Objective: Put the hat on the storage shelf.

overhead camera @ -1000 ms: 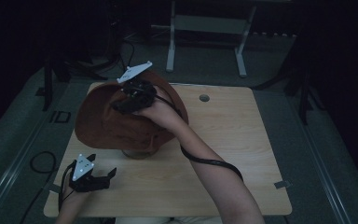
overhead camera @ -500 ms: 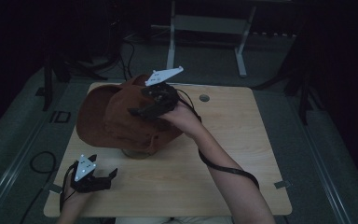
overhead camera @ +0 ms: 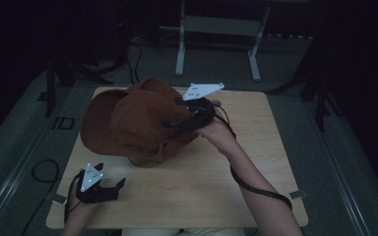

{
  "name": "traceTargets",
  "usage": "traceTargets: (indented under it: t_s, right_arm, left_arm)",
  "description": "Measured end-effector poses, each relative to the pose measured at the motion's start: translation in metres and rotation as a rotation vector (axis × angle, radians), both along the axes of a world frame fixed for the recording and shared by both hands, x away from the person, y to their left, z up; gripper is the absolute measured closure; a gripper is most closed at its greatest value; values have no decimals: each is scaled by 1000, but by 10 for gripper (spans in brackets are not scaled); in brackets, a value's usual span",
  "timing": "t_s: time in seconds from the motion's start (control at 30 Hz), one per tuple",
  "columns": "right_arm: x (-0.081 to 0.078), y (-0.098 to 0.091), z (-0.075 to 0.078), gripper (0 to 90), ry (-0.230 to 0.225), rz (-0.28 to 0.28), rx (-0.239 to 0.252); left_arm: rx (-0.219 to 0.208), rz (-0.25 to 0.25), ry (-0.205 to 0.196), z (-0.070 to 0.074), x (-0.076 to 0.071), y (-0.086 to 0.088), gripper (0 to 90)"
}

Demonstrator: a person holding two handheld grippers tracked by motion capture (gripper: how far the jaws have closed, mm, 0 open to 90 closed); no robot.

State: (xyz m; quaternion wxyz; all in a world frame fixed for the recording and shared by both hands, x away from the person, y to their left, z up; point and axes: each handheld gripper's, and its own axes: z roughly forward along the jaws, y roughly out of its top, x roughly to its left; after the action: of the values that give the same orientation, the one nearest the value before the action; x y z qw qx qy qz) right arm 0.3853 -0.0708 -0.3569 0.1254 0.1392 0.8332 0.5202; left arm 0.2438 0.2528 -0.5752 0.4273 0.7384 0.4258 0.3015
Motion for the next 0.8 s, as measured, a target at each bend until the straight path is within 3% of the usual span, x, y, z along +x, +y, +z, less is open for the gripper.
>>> traceTargets:
  t_s: [0.17, 0.43, 0.8]
  right_arm:
    - [-4, -24, -7, 138, -20, -38, -15]
    - [-10, -58, -20, 138, -12, -88, -14]
    - [-13, -118, -58, 142, 9, -199, -2]
  left_arm:
    - [1, -1, 2, 0, -1, 0, 46]
    - [-4, -1, -8, 1, -2, -1, 46]
    - [-1, -11, -18, 2, -3, -4, 46]
